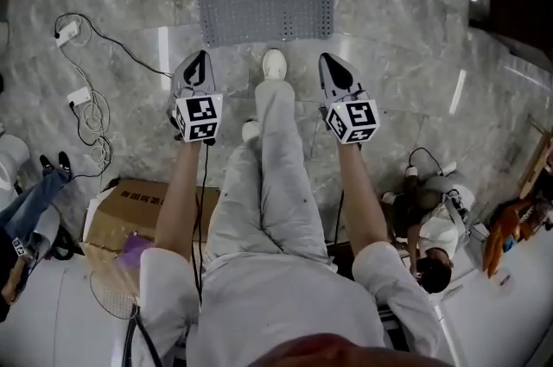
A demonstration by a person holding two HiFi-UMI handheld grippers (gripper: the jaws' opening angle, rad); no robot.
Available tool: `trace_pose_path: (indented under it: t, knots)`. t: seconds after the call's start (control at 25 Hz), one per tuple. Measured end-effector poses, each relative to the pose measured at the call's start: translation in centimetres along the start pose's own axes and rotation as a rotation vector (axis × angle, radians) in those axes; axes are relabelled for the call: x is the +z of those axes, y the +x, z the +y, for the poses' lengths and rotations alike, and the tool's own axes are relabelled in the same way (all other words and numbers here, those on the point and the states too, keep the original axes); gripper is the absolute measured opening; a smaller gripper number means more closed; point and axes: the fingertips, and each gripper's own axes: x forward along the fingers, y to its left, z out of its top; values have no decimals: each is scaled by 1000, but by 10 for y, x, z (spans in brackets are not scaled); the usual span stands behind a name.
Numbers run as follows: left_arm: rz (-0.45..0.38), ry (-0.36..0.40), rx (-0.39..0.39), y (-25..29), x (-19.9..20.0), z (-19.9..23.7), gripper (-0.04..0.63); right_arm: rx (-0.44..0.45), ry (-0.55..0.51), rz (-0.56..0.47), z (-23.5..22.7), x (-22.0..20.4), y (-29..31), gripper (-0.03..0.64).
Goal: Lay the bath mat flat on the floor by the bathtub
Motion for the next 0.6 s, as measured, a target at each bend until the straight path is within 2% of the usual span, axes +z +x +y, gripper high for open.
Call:
trace_pose_path:
  t: [0.12, 0.2, 0.4, 0.6]
  knots:
    - [-69, -23, -11, -53, 40, 5, -3, -5, -39, -68, 37, 57, -35, 4]
    - [-136, -46, -6, -96, 80, 16, -2, 2, -80, -139, 67, 108, -61, 3]
    - [-309, -67, 9, -201, 181, 40, -2, 25, -251, -321, 144, 234, -136, 2]
    - [-407, -44, -21, -278, 234, 42, -3, 40, -359, -450, 198, 304, -184, 2]
